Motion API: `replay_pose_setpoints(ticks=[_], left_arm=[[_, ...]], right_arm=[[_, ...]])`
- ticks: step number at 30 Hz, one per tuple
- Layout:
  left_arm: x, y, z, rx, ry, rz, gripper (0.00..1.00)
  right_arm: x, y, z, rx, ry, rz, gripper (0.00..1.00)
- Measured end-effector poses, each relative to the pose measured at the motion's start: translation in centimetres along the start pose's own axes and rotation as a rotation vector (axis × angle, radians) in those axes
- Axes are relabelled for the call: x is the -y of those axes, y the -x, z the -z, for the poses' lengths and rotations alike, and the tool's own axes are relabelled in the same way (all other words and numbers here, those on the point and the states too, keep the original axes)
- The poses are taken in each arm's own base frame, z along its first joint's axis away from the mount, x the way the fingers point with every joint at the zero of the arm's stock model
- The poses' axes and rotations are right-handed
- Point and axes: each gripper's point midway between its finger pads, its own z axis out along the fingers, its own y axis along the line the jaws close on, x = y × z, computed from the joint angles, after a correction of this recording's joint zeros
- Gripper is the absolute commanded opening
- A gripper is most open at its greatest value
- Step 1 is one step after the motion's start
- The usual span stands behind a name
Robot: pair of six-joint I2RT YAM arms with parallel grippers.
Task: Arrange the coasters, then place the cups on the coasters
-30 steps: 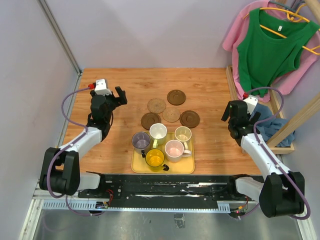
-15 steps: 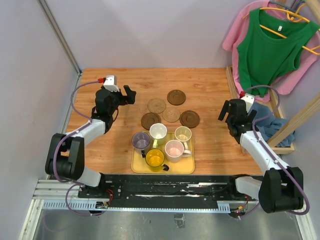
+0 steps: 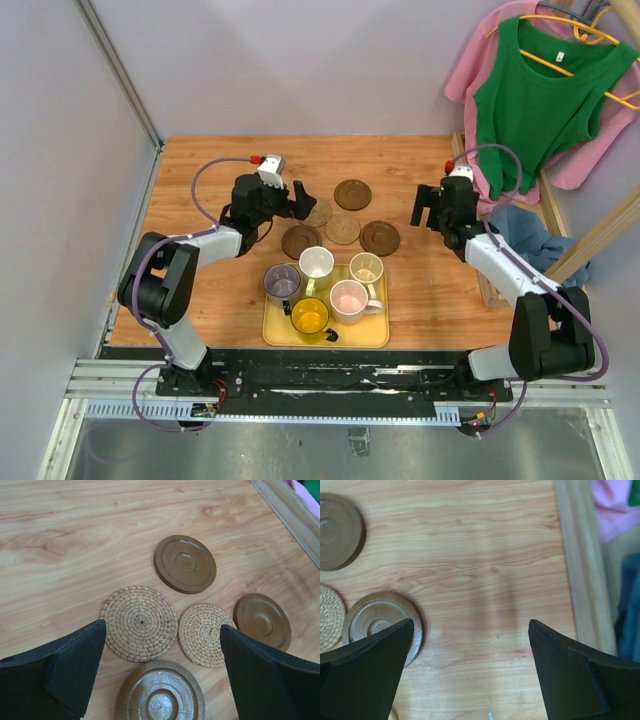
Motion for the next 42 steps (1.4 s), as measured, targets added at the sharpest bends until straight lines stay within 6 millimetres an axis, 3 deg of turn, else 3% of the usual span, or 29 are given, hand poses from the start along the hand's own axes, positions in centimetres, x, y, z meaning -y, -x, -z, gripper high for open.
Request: replay_pose_setpoints(ticks=[5,12,19,20,22,24,28,31,35,37,42], left_arm=[[-0.3,0.0,-0.9,-0.013,-0.012,0.006,1.0],[-0.4,-0.7,-1.5,-0.03,-0.018,0.025,1.0],[-0.6,-1.7,-1.8,-0.052,-0.017,0.039,0.99],[-0.6,-1.7,-1.8,-0.053,-0.018,0.04,0.97],[-0.5,-1.7,-1.8,-0.052,-0.021,0.04,0.91],[-0.4,-1.7,-1.8,-0.052,-0.024,0.043,0.76],[-0.4,-1.7,-1.8,-0.053,-0.028,0.043,0.49],[-0.3,-1.6,-1.6,-0.051,-0.031,0.036,0.41],[0.2,-0.4,-1.2,-0.027,-0.04,0.026,0.41],[0.5,0.6,-0.9,-0.006,-0.047,0.02,0.44],[1.0,1.9,-0.3,0.024,-0.06,0.005,0.65]], right_arm=[[-3.3,0.3,-1.0,-0.018,0.064,0.092,0.99],[-8.2,1.9,-0.4,0.031,0.135,0.261,0.99],[-9.3,1.3,-1.6,-0.003,0.159,0.299,0.99],[-9.6,1.3,-1.9,-0.009,0.165,0.301,0.95],[-10.1,1.0,-2.4,-0.029,0.182,0.306,0.78],[-10.6,0.5,-2.8,-0.048,0.202,0.311,0.65],[-11.2,-0.2,-2.8,-0.075,0.241,0.313,0.65],[-11.5,-0.2,-2.6,-0.075,0.263,0.311,0.66],[-11.7,0.3,-2.0,-0.059,0.276,0.3,0.74],[-11.5,1.0,-1.3,-0.039,0.275,0.286,0.71],[-11.1,2.8,0.4,0.018,0.27,0.258,0.69]])
